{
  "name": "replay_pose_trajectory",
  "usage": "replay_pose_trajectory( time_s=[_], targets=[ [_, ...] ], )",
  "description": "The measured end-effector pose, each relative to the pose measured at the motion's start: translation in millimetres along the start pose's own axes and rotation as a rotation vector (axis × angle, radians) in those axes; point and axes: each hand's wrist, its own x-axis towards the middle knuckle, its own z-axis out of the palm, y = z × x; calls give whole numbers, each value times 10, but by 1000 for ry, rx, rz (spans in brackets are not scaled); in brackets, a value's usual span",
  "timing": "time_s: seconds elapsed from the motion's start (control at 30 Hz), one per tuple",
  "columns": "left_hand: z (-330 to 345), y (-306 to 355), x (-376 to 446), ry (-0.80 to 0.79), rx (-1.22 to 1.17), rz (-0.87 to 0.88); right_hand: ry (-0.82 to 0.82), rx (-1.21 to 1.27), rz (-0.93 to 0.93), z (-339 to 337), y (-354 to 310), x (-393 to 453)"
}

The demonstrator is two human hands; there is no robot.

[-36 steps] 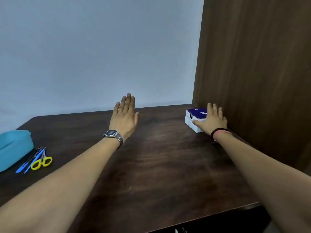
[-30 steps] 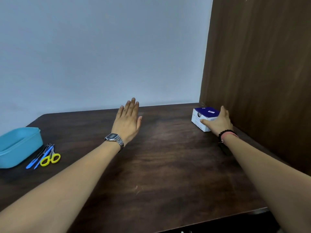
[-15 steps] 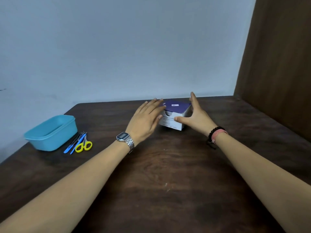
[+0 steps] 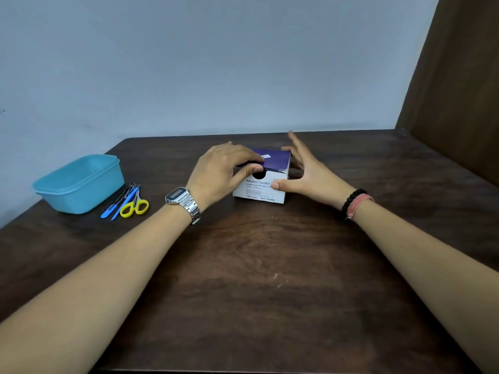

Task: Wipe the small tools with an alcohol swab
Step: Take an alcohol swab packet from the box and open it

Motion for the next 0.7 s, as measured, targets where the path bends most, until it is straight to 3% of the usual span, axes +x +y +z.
replay_pose_trajectory(
  time_s=[0.17,0.3,0.43,0.5,0.6,0.7],
  targets=[
    [-80,44,-8,63,-73,-73,-34,0,-21,25,-40,-28],
    [-119,79,21,280,-215,-294,-68,56,-67,70,-68,-49],
    [-64,117,40,441,-225,-366,-85,109,-84,86,-61,-63],
    [-22,89,21,366,-197,-344,-96,117,-91,76,-74,-86],
    [52,25,2,130,-210,-351,-81,21,-76,75,-81,-101],
    [58,34,1,-57,-337,-402,28,-100,-142,68,-123,-107]
  ],
)
